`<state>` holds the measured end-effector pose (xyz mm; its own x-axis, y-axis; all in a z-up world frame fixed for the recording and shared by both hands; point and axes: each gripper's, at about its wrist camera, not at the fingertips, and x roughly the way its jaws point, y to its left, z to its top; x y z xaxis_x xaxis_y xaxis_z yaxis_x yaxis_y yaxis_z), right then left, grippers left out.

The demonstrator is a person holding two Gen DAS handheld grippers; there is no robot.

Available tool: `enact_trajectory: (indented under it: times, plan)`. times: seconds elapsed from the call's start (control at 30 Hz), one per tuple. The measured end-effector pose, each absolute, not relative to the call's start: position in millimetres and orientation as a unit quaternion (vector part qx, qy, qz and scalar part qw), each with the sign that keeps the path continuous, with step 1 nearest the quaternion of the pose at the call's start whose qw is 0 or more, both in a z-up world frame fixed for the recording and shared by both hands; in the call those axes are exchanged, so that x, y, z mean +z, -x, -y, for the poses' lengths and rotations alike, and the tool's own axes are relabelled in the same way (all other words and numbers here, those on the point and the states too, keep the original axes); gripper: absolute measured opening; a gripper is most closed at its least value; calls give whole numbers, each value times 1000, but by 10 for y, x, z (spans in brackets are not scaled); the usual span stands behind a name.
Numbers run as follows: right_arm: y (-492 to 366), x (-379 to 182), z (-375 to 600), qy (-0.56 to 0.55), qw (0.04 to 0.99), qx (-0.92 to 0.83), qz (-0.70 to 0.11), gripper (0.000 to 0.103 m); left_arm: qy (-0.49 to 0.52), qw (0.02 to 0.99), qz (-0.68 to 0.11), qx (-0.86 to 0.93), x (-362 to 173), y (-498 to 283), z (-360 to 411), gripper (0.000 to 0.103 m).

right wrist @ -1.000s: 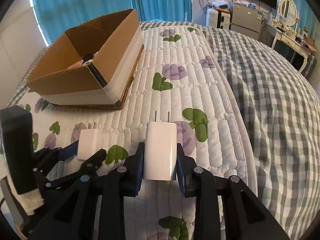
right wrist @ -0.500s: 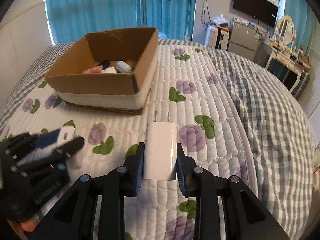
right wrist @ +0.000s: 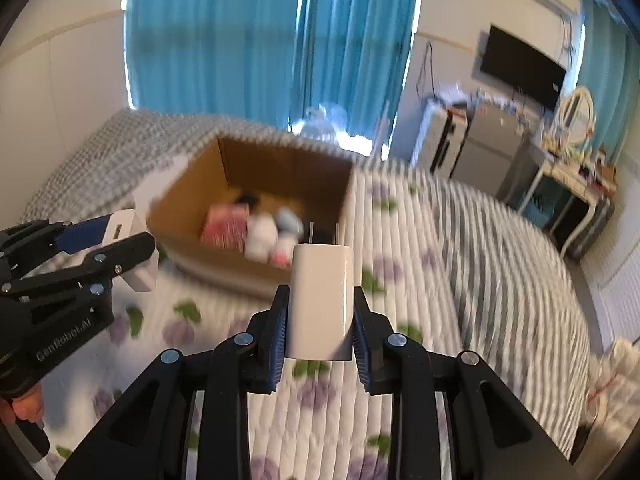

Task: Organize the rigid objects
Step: 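Carry both white chargers into the box and open both tools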

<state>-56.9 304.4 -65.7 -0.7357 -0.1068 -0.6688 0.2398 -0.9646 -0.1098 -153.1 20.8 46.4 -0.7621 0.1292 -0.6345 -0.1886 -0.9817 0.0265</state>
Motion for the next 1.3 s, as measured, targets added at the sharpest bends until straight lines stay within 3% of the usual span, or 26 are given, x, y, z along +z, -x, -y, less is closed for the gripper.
enact_trajectory:
  times: [0.3,0.83,0.97,1.07,1.3]
  plan:
    - [1248,-283,-2745,-321,124,-934,-96,28,324,94,-48,940,390,2323,-133,38]
    - [2200,-1291,-2705,-367,124,-917,-93,28,361,85,-38,928,-413,3092,-264,38]
    - [2216,-1349,-2768,-373,122,-916,-86,28,361,84,-43,928,-362,3088,-322,40]
    - [2204,-1355,-2762,-373,121,-916,-89,28,353,80,-59,930,-268,3032,-336,51]
    - [2296,-1255,-2719,-374,114,-917,-84,28,331,66,-65,939,-41,2974,-137,51]
